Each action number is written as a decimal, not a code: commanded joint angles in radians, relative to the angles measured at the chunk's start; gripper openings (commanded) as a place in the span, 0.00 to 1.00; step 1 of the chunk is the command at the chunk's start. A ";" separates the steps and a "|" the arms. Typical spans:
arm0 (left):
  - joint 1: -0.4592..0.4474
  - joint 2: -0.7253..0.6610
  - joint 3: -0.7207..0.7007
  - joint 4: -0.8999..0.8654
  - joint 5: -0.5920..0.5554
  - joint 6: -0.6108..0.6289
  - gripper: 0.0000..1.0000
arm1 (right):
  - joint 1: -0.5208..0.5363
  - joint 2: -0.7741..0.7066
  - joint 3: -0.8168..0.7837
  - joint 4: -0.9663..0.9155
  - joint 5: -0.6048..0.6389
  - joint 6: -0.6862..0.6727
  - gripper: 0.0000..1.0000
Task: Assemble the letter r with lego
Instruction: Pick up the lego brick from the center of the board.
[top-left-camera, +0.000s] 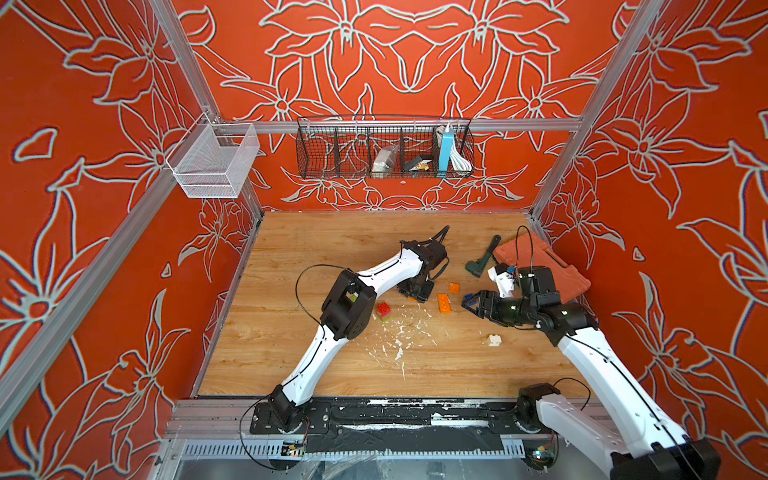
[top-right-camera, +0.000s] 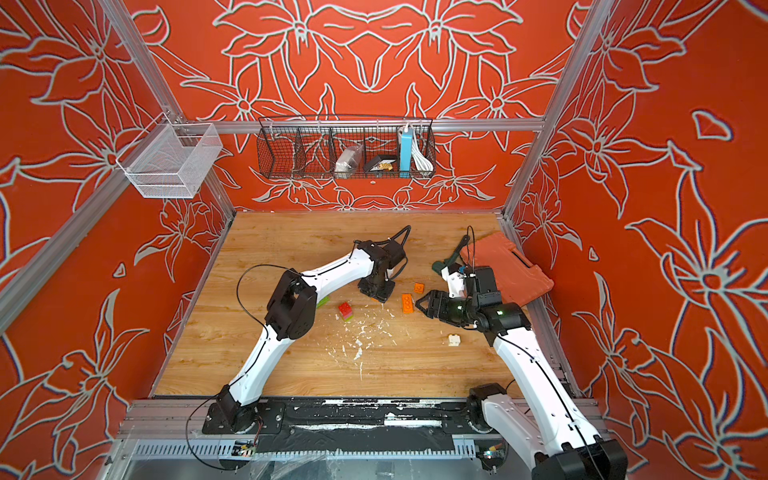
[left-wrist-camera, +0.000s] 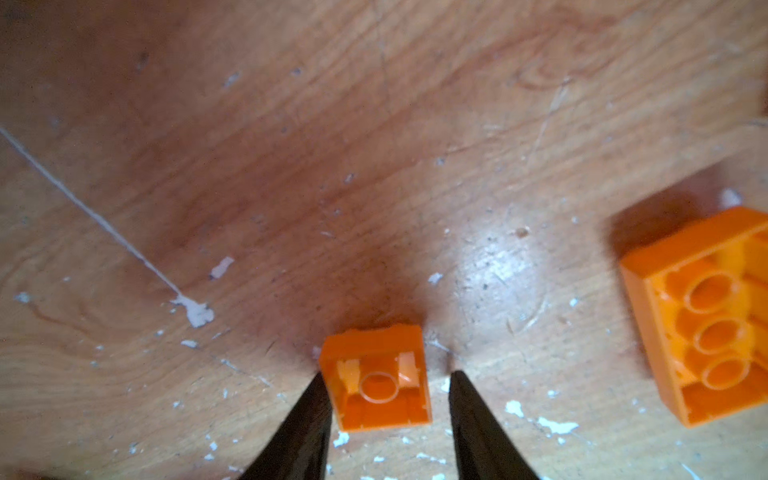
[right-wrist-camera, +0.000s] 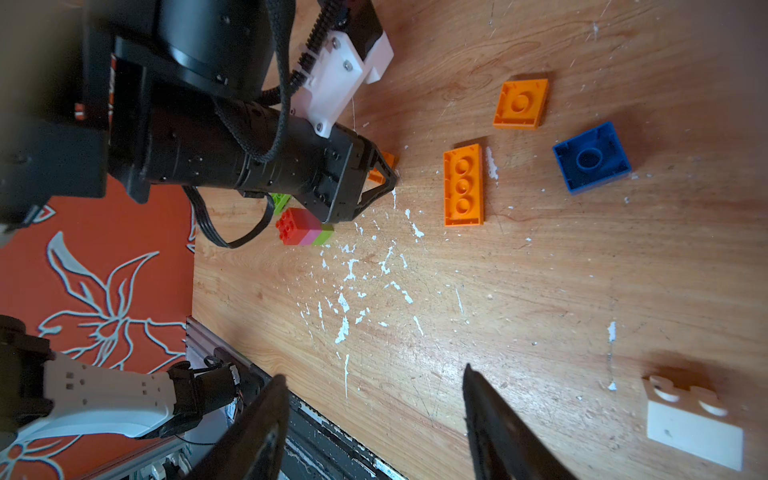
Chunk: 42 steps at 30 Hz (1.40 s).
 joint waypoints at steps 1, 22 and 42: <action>0.002 0.026 0.007 -0.033 0.012 0.012 0.44 | -0.009 -0.001 -0.006 -0.024 -0.002 -0.017 0.68; 0.007 -0.167 -0.135 0.119 0.095 0.040 0.18 | -0.010 -0.062 0.000 -0.001 0.056 0.007 0.67; 0.040 -1.093 -0.977 1.045 0.446 0.257 0.00 | 0.031 -0.023 0.215 0.013 0.056 -0.019 0.64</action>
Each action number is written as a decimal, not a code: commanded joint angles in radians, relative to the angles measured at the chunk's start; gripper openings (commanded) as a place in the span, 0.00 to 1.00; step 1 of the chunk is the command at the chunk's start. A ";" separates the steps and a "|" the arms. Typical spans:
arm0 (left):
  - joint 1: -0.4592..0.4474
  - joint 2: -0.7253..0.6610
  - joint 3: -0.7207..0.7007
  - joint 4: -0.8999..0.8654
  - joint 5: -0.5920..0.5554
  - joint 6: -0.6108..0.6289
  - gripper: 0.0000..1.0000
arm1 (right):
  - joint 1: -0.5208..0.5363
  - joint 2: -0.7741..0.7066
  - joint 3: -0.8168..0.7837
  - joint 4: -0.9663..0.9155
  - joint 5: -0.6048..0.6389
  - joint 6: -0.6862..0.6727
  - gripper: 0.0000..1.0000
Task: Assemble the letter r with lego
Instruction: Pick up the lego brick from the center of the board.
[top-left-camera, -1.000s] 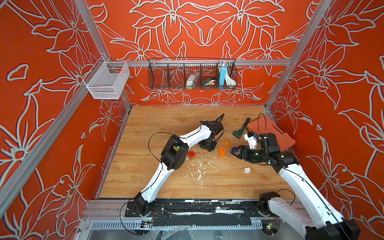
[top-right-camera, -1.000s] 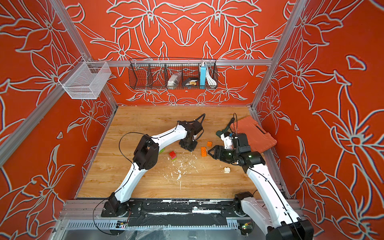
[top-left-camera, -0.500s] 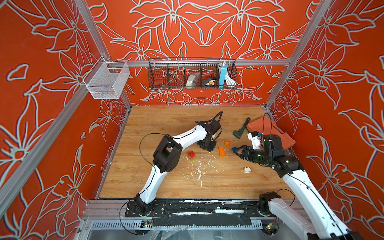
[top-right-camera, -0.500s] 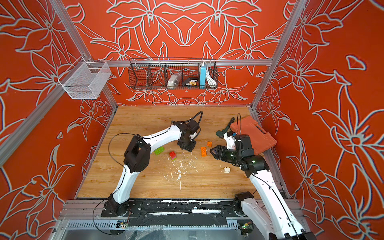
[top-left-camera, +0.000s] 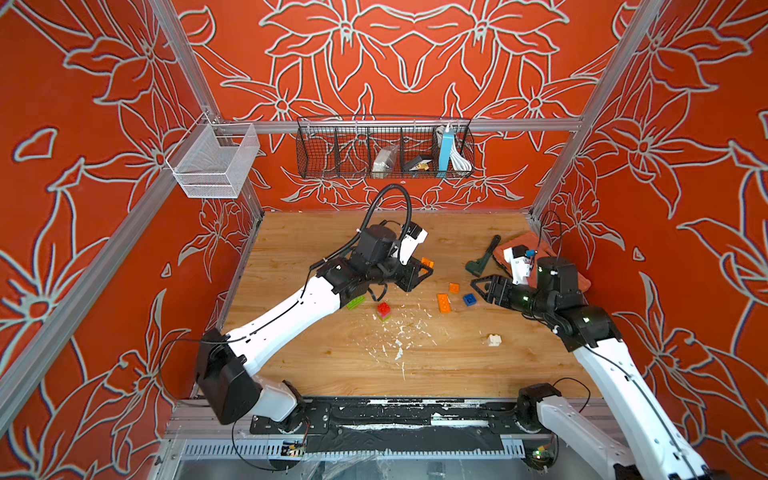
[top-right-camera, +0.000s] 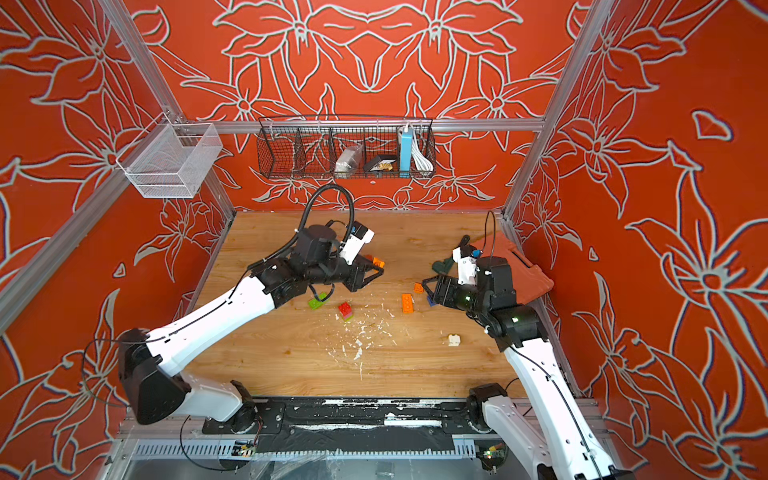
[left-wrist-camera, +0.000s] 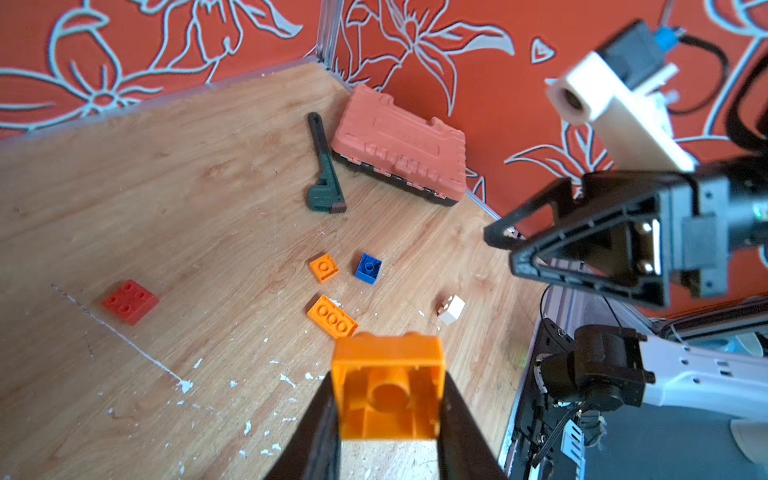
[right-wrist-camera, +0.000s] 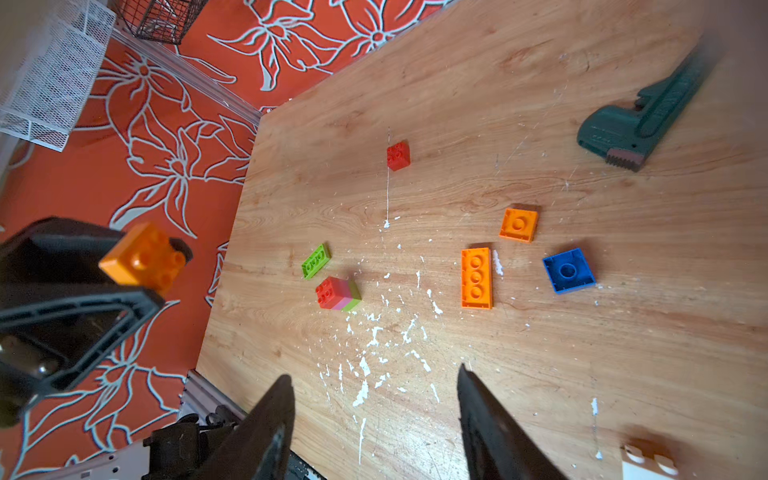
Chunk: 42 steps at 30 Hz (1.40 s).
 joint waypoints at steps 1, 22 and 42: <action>0.005 -0.120 -0.183 0.270 0.051 0.144 0.00 | 0.042 0.033 0.069 -0.027 -0.022 -0.034 0.64; 0.181 -0.485 -0.532 0.740 0.405 0.426 0.00 | 0.382 0.097 0.116 0.447 -0.222 0.332 0.81; 0.184 -0.438 -0.386 0.678 0.585 0.579 0.00 | 0.553 0.189 0.205 0.594 -0.295 0.399 0.87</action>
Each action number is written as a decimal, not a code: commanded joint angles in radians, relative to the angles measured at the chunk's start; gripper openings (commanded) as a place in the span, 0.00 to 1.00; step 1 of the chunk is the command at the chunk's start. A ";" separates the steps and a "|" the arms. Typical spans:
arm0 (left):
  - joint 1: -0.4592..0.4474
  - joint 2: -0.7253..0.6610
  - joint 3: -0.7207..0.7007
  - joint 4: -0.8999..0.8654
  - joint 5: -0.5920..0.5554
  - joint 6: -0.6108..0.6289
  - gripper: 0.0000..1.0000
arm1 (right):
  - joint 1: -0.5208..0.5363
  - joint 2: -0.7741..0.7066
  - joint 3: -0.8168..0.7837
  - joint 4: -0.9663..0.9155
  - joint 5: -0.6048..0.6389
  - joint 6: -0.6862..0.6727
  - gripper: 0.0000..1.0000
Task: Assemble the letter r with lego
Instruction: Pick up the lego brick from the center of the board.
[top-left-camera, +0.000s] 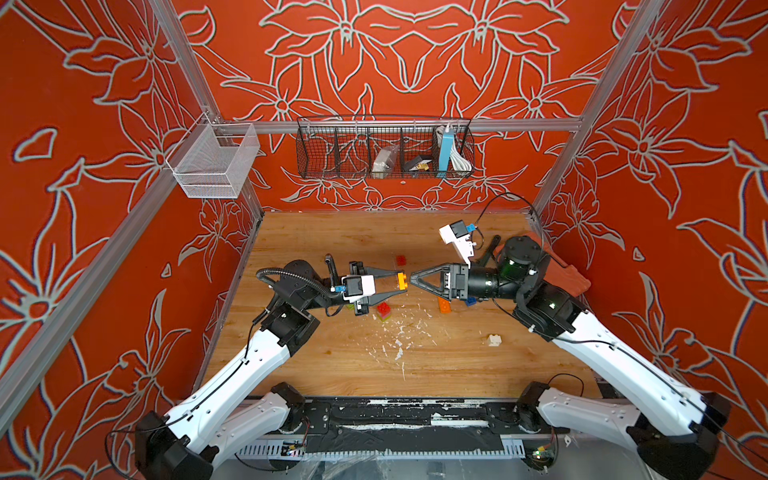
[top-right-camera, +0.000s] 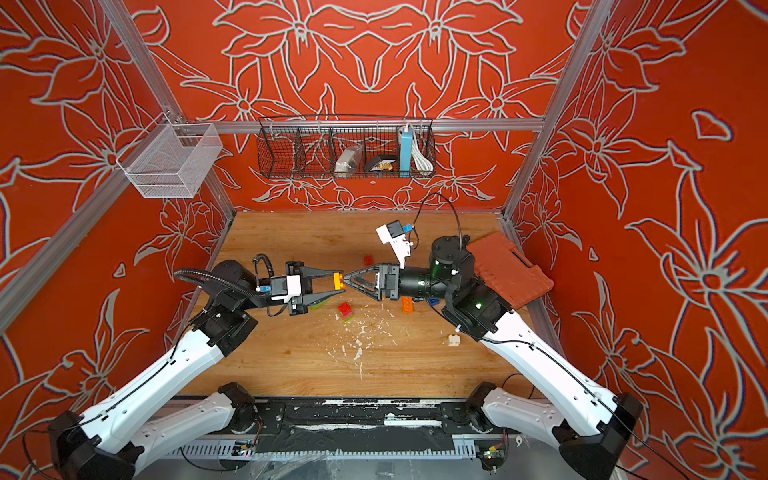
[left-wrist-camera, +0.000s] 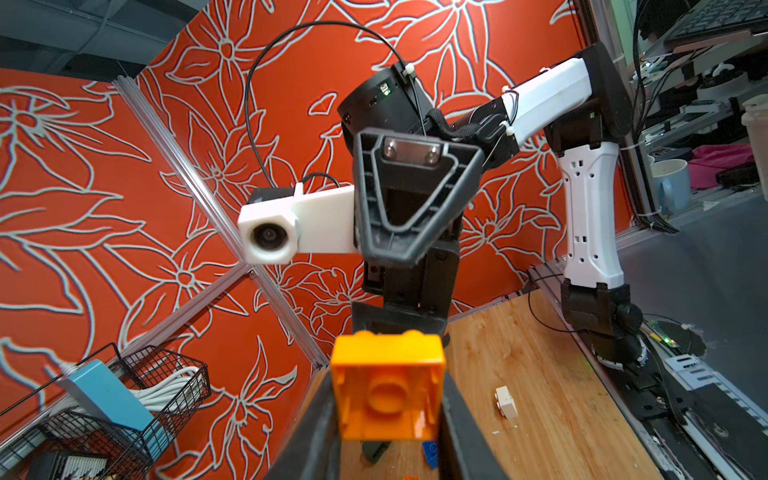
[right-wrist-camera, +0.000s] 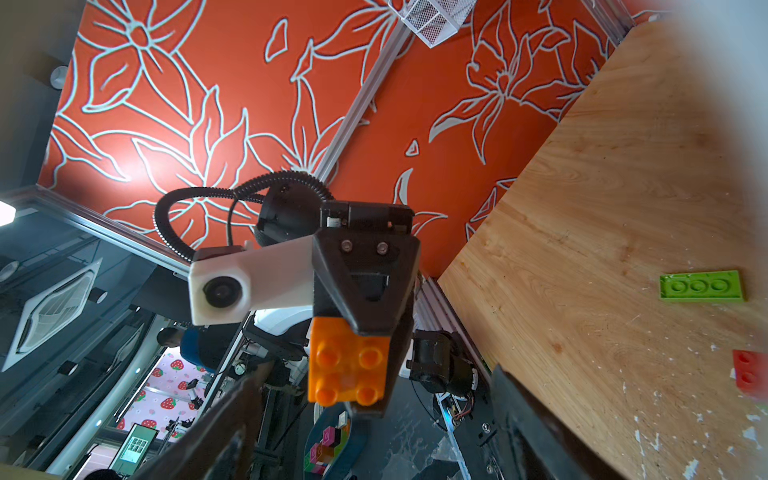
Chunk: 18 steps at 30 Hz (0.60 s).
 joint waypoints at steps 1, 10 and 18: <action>0.007 0.005 0.029 -0.009 0.046 0.039 0.00 | 0.022 0.006 0.021 0.042 -0.015 0.020 0.85; 0.006 0.006 0.024 -0.019 0.045 0.043 0.00 | 0.039 0.014 0.032 0.084 -0.021 0.052 0.69; 0.007 0.006 0.028 -0.013 0.049 0.033 0.00 | 0.052 0.021 0.027 0.081 -0.029 0.055 0.57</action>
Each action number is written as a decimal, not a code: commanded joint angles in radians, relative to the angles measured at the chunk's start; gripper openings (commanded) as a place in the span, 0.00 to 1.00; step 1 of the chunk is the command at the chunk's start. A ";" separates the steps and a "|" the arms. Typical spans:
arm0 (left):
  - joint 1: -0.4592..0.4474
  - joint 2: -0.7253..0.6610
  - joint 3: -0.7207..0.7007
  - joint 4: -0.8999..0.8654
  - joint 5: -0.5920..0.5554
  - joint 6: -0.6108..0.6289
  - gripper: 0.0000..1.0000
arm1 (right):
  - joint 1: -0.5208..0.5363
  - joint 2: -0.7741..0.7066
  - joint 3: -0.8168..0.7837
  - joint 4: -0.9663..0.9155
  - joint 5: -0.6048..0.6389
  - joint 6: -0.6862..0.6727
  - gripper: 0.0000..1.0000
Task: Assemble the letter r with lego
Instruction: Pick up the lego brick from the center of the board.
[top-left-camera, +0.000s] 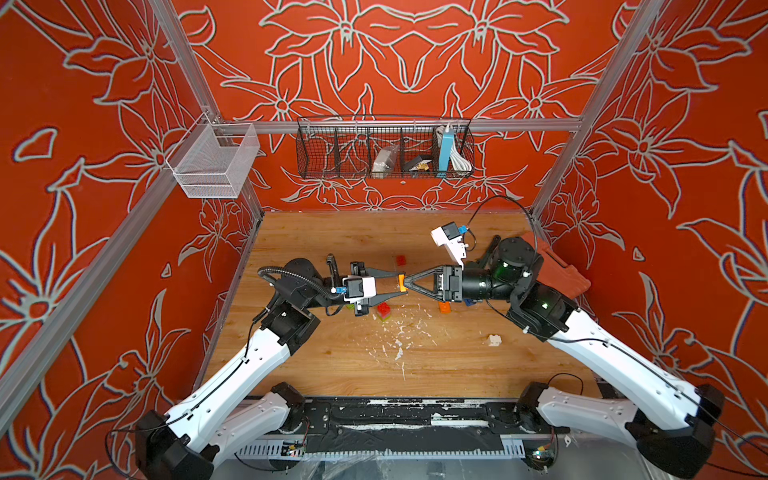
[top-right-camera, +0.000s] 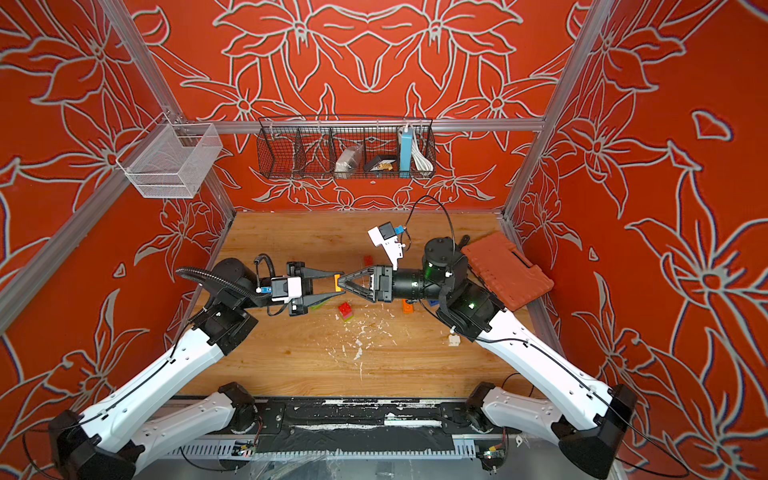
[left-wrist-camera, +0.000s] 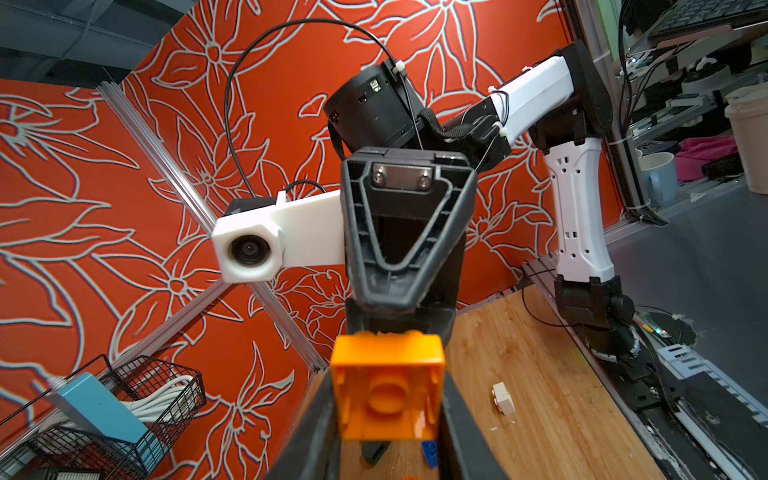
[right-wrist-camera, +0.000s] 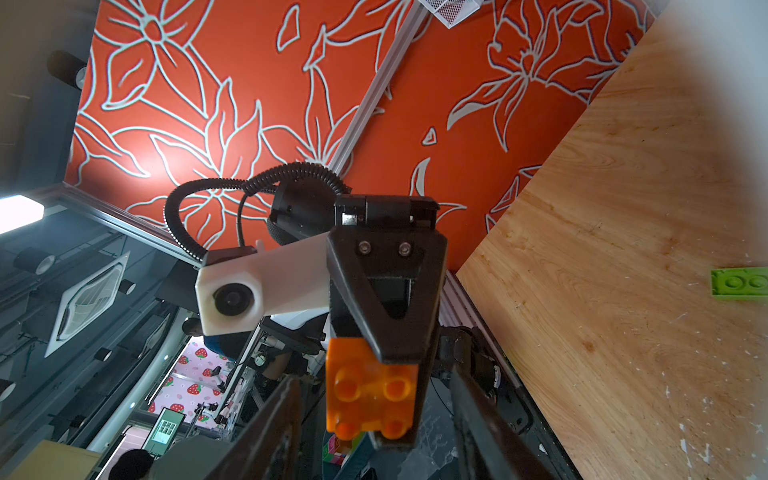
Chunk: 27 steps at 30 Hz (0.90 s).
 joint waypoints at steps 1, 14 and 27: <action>0.007 0.000 0.020 0.005 0.025 0.008 0.00 | 0.008 0.004 0.025 0.027 -0.026 0.001 0.56; 0.006 -0.002 0.018 0.002 0.027 0.006 0.00 | 0.022 0.011 0.031 0.030 -0.026 -0.002 0.52; 0.007 0.002 0.015 -0.008 0.032 0.008 0.00 | 0.031 0.015 0.038 0.017 -0.018 -0.015 0.39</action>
